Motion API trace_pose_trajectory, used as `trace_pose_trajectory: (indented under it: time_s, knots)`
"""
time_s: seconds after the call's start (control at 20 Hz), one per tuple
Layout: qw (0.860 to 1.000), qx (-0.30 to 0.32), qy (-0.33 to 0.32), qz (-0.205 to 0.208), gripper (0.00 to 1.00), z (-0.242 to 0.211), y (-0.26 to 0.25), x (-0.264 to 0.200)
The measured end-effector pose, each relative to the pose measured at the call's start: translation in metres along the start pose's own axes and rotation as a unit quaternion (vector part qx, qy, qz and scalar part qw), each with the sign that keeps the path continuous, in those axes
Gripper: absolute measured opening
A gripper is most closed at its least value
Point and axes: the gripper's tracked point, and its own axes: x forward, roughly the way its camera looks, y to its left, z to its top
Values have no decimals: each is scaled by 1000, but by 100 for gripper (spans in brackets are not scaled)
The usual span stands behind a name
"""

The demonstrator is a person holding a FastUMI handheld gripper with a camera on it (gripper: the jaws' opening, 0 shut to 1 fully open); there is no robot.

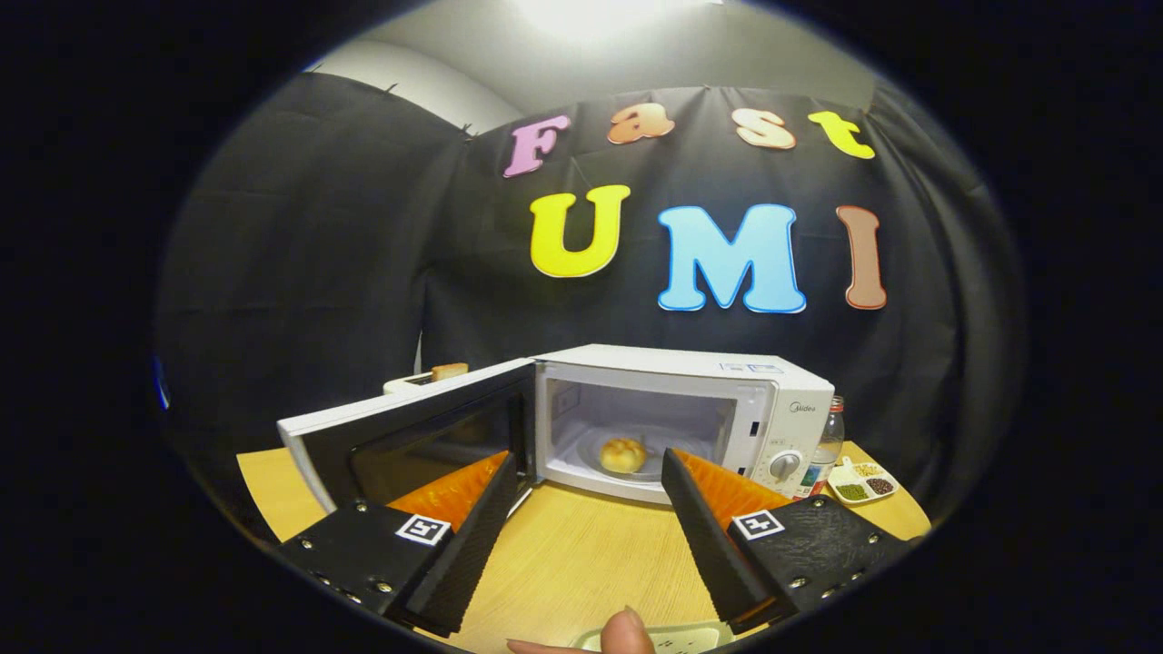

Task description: Open the microwave, put the food inside, and close the microwave door.

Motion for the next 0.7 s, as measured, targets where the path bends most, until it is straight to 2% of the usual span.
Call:
trace_pose_trajectory:
  time_s: [0.25, 0.45, 0.55, 0.7]
  knots:
    - [999, -4, -17, 50, 95, 0, 39, -39]
    - [983, 8, -20, 182, 96, 1, 118, -69]
    - [974, 8, -24, 225, 96, 2, 148, -78]
    - [949, 58, -36, 309, 95, 7, 202, -88]
